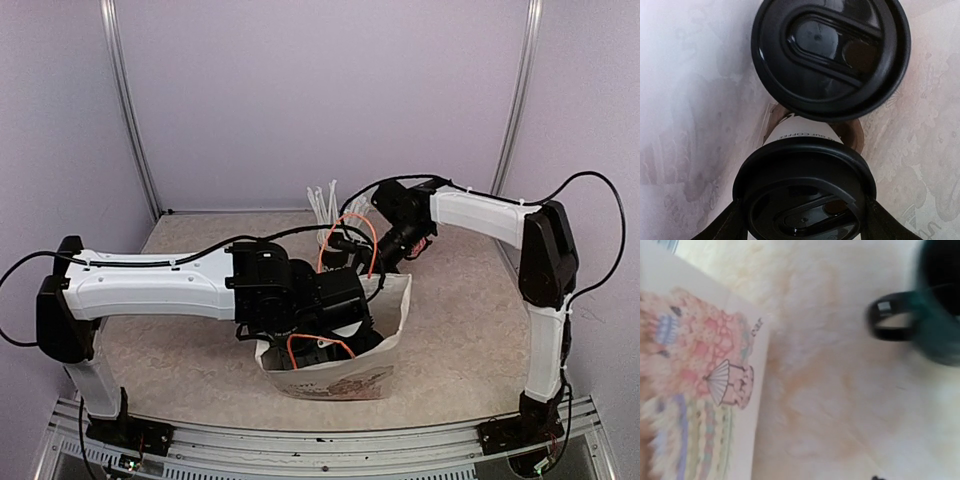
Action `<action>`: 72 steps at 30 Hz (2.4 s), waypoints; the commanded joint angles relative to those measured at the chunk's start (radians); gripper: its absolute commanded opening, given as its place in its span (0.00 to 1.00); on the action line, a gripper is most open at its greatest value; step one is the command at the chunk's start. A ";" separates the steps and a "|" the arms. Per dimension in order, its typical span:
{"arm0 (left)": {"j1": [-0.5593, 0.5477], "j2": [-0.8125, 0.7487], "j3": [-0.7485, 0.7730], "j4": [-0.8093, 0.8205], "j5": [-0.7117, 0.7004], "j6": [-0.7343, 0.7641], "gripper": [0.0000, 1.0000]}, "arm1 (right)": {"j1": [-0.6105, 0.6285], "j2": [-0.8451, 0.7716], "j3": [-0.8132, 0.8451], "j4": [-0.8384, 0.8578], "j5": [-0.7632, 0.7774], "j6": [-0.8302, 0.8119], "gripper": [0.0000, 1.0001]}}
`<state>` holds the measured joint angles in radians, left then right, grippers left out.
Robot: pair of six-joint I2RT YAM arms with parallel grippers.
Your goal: Pack the takeout coffee
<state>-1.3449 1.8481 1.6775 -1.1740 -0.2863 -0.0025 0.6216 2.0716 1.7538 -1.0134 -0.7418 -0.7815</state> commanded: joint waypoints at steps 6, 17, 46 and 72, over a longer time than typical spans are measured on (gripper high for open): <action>0.044 0.108 0.015 -0.005 0.147 -0.028 0.61 | -0.153 -0.241 0.025 -0.111 -0.025 -0.029 0.61; 0.091 0.199 0.095 0.011 0.183 -0.025 0.62 | -0.227 -0.370 -0.062 -0.094 -0.028 -0.012 0.62; 0.083 0.279 0.204 -0.004 0.270 -0.121 0.54 | -0.293 -0.434 -0.114 -0.042 -0.008 0.021 0.65; 0.048 0.228 0.335 0.002 0.072 -0.162 0.87 | -0.293 -0.473 -0.140 -0.035 -0.004 0.051 0.66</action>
<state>-1.2922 2.0918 2.0045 -1.1946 -0.2417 -0.1532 0.3408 1.6302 1.6180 -1.0489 -0.7391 -0.7525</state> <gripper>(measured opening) 0.863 0.659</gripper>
